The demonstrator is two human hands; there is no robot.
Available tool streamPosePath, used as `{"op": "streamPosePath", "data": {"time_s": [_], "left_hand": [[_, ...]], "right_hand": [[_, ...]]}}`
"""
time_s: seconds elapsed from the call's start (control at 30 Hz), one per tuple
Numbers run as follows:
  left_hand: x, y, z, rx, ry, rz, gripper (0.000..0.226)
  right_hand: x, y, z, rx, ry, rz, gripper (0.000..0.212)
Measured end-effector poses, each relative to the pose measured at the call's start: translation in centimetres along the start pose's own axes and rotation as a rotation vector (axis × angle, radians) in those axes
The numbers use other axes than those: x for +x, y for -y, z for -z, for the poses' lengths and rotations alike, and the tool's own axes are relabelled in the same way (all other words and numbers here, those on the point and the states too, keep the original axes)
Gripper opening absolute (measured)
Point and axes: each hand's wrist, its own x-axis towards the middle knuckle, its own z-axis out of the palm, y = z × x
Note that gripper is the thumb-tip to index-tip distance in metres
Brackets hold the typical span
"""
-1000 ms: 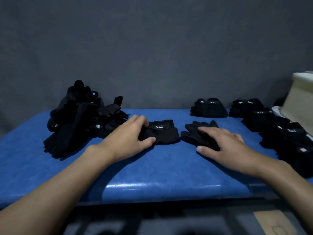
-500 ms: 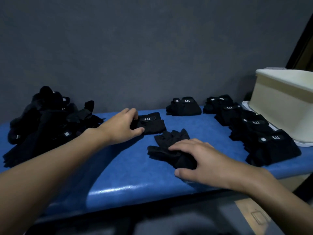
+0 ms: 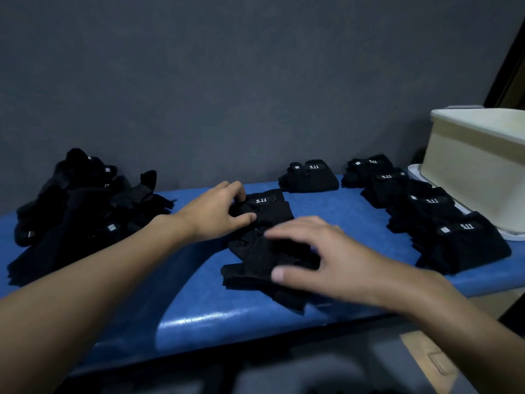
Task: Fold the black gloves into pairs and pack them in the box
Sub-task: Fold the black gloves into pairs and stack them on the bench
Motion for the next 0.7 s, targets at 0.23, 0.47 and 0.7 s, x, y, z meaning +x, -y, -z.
{"op": "streamPosePath", "data": {"time_s": [0.23,0.47,0.7], "left_hand": [[0.0,0.3,0.3,-0.087,-0.001,0.009,0.035],[0.5,0.2,0.3,-0.217,0.073,0.03,0.03],[2.5,-2.3,0.0,-0.223,0.125,-0.051,0.033]], "right_hand": [[2.6,-2.7,1.1,0.001,-0.083,-0.101,0.049],[5.3,-5.1,0.5,-0.028,-0.061,-0.142,0.049],[4.4,-7.8,2.3,-0.159,-0.045,-0.214,0.045]]}}
